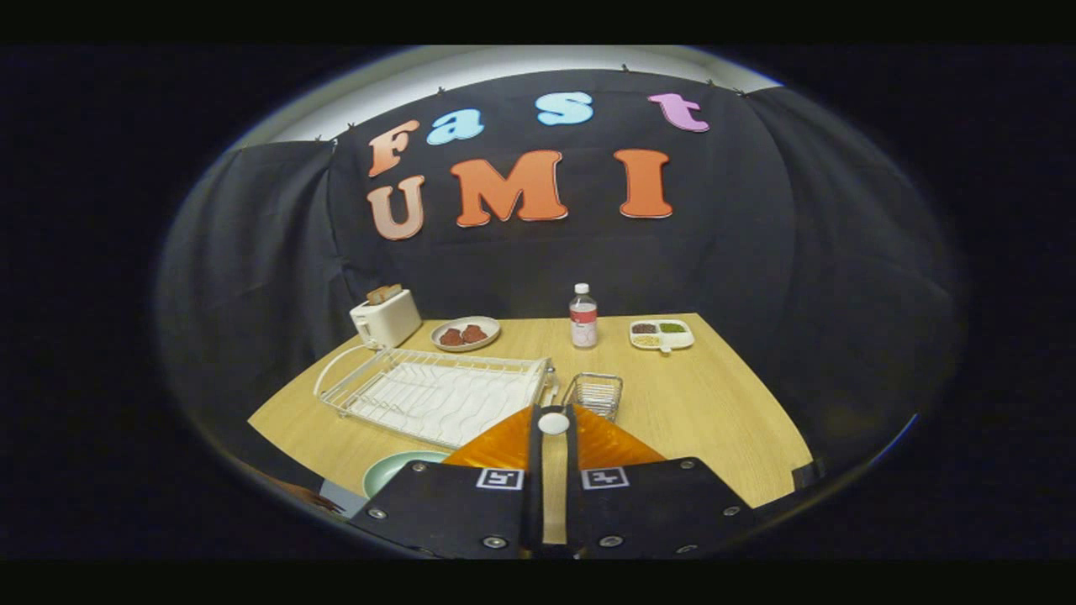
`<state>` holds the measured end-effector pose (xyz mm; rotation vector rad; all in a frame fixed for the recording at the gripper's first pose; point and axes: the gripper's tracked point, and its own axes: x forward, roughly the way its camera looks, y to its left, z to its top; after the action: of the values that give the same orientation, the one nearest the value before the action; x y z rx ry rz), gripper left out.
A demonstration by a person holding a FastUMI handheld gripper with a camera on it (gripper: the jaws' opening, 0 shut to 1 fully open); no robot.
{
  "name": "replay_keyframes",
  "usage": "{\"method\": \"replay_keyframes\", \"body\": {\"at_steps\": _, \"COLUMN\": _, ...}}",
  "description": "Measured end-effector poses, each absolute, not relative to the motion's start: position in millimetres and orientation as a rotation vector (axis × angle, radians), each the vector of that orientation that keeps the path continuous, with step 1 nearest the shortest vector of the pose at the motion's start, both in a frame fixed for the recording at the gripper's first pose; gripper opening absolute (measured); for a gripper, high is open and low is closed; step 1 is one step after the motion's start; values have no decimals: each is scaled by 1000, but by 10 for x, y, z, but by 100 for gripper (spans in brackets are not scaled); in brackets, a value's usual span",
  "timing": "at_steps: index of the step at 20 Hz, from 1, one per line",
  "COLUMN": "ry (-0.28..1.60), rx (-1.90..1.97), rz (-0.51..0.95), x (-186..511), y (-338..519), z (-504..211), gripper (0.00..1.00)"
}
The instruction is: Take the plate from the dish rack, then take the spoon from the basket and place it into the plate.
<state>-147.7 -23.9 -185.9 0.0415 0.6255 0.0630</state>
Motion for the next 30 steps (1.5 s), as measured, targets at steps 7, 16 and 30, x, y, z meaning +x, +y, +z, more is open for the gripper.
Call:
{"method": "replay_keyframes", "body": {"at_steps": 7, "ry": 674, "rx": 91, "rz": 227, "x": -1760, "y": 257, "z": -1836, "gripper": 11}}
{"method": "replay_keyframes", "body": {"at_steps": 16, "ry": 782, "rx": 90, "rz": 403, "x": -1941, "y": 720, "z": -2177, "gripper": 11}}
{"method": "replay_keyframes", "body": {"at_steps": 30, "ry": 909, "rx": 76, "rz": 536, "x": -2080, "y": 1168, "z": -2916, "gripper": 11}}
